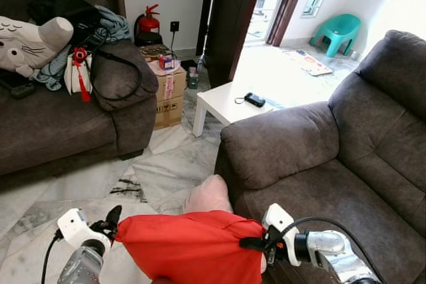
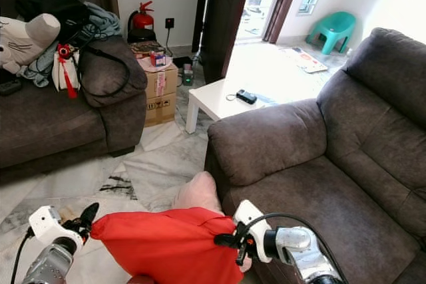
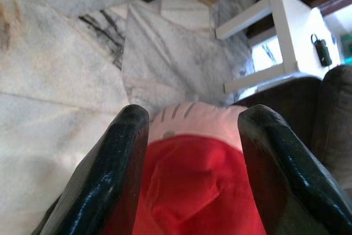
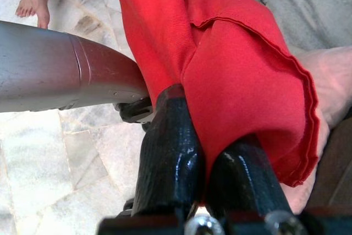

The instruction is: Move the pillow to the sofa from floor

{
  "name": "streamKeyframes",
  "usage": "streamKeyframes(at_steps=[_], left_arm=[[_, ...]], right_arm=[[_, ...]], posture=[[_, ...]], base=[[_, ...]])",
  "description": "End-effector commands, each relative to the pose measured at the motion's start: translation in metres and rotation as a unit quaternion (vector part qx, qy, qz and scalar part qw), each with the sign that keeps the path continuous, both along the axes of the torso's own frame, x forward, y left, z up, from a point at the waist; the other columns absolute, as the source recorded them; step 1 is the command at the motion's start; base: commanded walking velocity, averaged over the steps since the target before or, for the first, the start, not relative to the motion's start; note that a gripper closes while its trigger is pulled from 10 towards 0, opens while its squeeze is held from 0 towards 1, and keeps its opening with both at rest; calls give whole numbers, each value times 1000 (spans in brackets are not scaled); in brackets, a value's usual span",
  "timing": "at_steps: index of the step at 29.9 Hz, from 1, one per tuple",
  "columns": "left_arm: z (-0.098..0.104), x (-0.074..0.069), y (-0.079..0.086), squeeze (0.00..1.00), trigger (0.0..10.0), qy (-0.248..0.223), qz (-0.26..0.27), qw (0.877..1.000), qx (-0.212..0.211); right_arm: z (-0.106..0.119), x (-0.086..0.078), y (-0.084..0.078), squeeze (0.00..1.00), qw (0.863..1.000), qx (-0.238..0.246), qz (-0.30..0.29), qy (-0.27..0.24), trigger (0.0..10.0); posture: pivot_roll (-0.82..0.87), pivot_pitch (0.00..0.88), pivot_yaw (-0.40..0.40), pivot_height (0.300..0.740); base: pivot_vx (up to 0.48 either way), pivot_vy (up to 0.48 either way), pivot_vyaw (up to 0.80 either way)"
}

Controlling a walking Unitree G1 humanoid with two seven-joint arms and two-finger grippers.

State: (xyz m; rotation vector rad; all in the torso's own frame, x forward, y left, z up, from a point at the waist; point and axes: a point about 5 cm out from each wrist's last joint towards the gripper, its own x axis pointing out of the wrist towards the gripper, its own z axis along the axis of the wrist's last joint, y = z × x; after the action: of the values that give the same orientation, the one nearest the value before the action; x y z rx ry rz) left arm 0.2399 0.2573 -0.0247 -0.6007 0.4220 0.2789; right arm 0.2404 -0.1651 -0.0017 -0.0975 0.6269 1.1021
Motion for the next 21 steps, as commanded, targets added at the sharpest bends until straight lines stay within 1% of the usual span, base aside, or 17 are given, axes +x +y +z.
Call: streamKeyframes(at_steps=[1, 3, 8, 15, 17, 18, 20, 21], left_arm=[[-5, 0, -10, 0, 10000, 20, -23, 999, -12], [-7, 0, -14, 0, 10000, 24, -27, 999, -19], [-10, -1, -24, 0, 10000, 29, -44, 998, -18], [-14, -3, -27, 0, 10000, 44, -42, 998, -22], [-18, -7, -25, 0, 10000, 61, -34, 997, -24], [-18, -7, -25, 0, 10000, 61, -34, 997, -24], [-24, -14, -30, 0, 10000, 79, -42, 996, -21], [-25, -15, -31, 0, 10000, 80, -43, 996, -21]], right_arm=[[11, 8, -13, 0, 1000, -5, -13, -25, 10000], [11, 8, -13, 0, 1000, -5, -12, -25, 10000], [11, 8, -13, 0, 1000, -5, -12, -25, 10000], [11, 8, -11, 0, 1000, -4, -9, -24, 10000], [11, 7, -11, 0, 1000, -3, -9, -24, 10000], [11, 7, -11, 0, 1000, -3, -9, -24, 10000], [10, 6, -12, 0, 1000, -3, -10, -23, 10000], [10, 6, -12, 0, 1000, -2, -10, -22, 10000]], posture=[[186, 0, -193, 740], [187, 0, -193, 740], [187, 0, -196, 740], [183, 0, -194, 740], [181, 0, -192, 740], [181, 0, -192, 740], [181, 0, -190, 740], [182, 1, -191, 740]], base=[[0, 0, 0], [0, 0, 0], [0, 0, 0], [0, 0, 0], [0, 0, 0], [0, 0, 0], [0, 0, 0], [0, 0, 0]])
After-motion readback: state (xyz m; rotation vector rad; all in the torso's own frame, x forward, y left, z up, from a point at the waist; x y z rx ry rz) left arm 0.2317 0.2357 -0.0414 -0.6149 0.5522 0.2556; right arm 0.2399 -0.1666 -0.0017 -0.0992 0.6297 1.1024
